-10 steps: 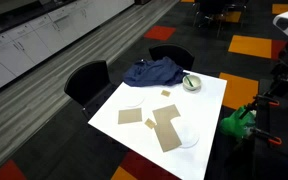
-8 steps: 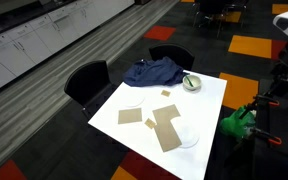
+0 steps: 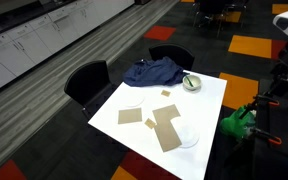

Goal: Put he pen on the table then move the bowl to the left

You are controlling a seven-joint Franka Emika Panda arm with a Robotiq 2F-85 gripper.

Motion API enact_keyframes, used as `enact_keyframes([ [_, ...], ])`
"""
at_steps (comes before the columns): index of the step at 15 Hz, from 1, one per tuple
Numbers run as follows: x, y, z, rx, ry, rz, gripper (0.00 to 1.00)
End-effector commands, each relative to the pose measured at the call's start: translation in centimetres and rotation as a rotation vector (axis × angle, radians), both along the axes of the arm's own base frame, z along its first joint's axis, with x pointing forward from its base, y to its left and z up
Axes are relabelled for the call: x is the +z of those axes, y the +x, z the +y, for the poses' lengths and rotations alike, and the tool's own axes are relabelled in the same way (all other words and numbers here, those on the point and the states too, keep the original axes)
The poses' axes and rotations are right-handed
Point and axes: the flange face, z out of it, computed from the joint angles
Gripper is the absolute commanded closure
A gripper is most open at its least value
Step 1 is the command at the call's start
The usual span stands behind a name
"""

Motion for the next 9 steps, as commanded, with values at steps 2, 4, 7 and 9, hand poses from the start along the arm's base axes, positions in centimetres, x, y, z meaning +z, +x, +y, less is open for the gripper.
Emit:
enact_keyframes([
  [2, 1.0, 1.3, -0.6, -0.031, 0.012, -0.050, 0.00],
  [4, 1.8, 2.2, -1.1, -0.063, 0.018, -0.105, 0.00],
  [7, 3.2, 3.9, -2.7, -0.141, 0.035, -0.207, 0.00],
  [9, 4.0, 4.9, -4.1, -0.210, 0.045, -0.271, 0.00],
])
